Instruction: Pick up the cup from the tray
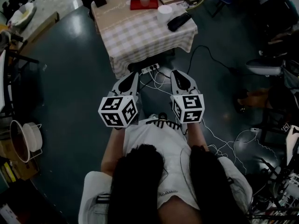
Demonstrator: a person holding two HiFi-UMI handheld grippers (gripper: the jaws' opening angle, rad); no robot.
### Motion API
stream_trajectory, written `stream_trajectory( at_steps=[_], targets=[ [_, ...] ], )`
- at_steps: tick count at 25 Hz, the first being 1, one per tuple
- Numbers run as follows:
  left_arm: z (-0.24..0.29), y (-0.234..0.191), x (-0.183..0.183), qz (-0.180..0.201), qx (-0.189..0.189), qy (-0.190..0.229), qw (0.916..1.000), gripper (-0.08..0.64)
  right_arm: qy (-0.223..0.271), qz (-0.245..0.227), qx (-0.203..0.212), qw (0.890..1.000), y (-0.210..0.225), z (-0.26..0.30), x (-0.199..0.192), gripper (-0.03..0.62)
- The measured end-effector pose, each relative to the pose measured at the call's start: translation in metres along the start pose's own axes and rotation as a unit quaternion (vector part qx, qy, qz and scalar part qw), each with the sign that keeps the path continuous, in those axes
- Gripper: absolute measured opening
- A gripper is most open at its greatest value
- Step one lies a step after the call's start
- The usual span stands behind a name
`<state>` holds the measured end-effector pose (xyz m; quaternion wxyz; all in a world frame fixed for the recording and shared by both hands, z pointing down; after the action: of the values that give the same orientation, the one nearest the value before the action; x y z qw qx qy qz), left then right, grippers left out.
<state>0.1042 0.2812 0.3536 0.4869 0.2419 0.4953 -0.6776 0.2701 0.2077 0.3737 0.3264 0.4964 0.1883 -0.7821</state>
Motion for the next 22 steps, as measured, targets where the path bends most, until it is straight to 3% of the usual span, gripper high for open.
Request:
stream_trajectory(
  at_steps=[6,10,18,22],
  targets=[
    [0.047,-0.024,0.033,0.031,-0.019,-0.010,0.9993,0.006,0.006,-0.004,-0.016,1.000,0.014,0.049,0.025,0.011],
    [0.078,-0.045,0.060,0.020,-0.030,-0.025,0.9990,0.006,-0.017,-0.038,-0.006,0.999,0.010,0.093,0.050,0.011],
    [0.125,-0.094,0.115,0.027,-0.047,-0.043,0.9976,0.006,-0.029,-0.017,-0.009,0.999,0.006,0.175,0.092,0.011],
    [0.147,-0.125,0.140,0.027,-0.054,-0.049,0.9970,0.006,-0.022,-0.002,-0.029,0.999,0.014,0.211,0.116,0.011]
  ],
)
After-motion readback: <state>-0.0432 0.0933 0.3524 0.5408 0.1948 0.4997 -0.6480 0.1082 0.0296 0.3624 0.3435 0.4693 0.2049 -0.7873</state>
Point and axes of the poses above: the fingertips, and each gripper's own axes: z forward along the fingers, y to its right, x out of its top, the point moved 5 cm from there along -z, backward along the fingers, and after that the axes turned 3 degrees about -z, right-handed, at the moved point
